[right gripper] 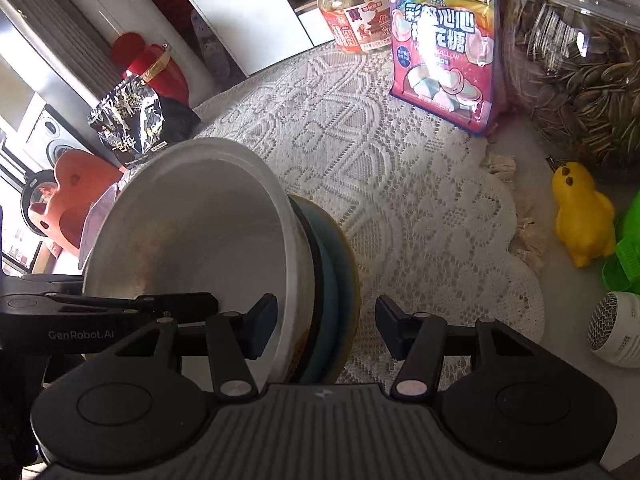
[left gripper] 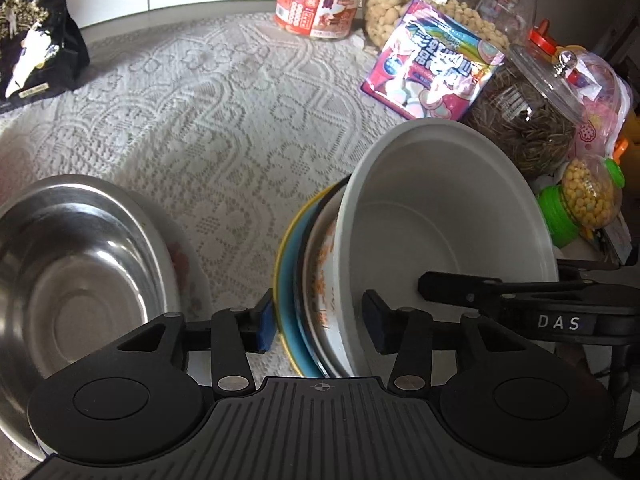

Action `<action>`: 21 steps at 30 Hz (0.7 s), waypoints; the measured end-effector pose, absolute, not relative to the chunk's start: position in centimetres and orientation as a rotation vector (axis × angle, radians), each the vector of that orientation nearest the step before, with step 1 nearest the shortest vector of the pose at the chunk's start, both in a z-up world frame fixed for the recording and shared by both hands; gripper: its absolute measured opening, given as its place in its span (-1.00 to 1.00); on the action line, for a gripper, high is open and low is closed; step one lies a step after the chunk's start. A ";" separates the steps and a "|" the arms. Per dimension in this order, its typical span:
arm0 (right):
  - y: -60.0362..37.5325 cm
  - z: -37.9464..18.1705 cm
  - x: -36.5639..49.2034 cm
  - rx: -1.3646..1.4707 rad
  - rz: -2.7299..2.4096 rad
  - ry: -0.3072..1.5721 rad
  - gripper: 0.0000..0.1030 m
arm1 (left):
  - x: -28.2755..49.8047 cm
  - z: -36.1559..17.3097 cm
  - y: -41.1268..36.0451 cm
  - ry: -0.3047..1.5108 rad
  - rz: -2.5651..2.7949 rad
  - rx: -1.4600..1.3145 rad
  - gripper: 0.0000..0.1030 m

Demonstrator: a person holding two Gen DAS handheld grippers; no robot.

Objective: Organize plates and bowls
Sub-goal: 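Grasp the rim of the bowl stack with both grippers and lift it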

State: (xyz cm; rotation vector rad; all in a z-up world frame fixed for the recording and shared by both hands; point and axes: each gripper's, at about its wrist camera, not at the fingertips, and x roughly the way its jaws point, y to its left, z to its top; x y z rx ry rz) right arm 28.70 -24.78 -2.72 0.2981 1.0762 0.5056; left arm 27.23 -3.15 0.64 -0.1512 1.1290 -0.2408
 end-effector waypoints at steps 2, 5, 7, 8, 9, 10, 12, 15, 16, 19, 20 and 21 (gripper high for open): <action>-25.0 -3.6 28.5 0.380 0.565 1.143 0.08 | 27.4 0.7 -3.7 1.135 -0.238 -0.134 0.11; -24.6 -3.7 28.4 0.412 0.576 1.174 0.05 | 27.6 0.7 -4.0 1.139 -0.222 -0.122 0.14; -24.6 -3.8 28.5 0.419 0.574 1.178 0.05 | 27.8 0.5 -3.7 1.135 -0.228 -0.141 0.14; -24.6 -3.9 28.5 0.425 0.572 1.176 0.05 | 27.8 0.5 -3.6 1.129 -0.230 -0.147 0.13; -24.6 -4.0 28.7 0.435 0.566 1.174 0.05 | 27.8 0.4 -3.5 1.125 -0.233 -0.154 0.13; -24.7 -4.0 28.8 0.445 0.550 1.172 0.05 | 27.8 0.4 -3.5 1.124 -0.234 -0.158 0.13; -24.9 -4.1 29.2 0.469 0.525 1.180 0.05 | 27.9 0.4 -3.6 1.125 -0.234 -0.154 0.13; -24.8 -4.3 29.3 0.492 0.515 1.199 0.05 | 27.8 0.4 -3.3 1.114 -0.242 -0.168 0.08; -24.7 -4.3 29.4 0.496 0.514 1.203 0.05 | 27.7 0.3 -3.1 1.112 -0.249 -0.174 0.07; -24.4 -4.1 29.3 0.487 0.502 1.204 0.06 | 27.9 0.2 -2.7 1.121 -0.267 -0.194 0.05; -24.4 -4.2 29.3 0.487 0.500 1.205 0.06 | 28.0 0.1 -2.6 1.131 -0.268 -0.213 0.05; -24.5 -4.2 29.4 0.492 0.498 1.206 0.06 | 28.2 0.0 -2.4 1.142 -0.271 -0.233 0.05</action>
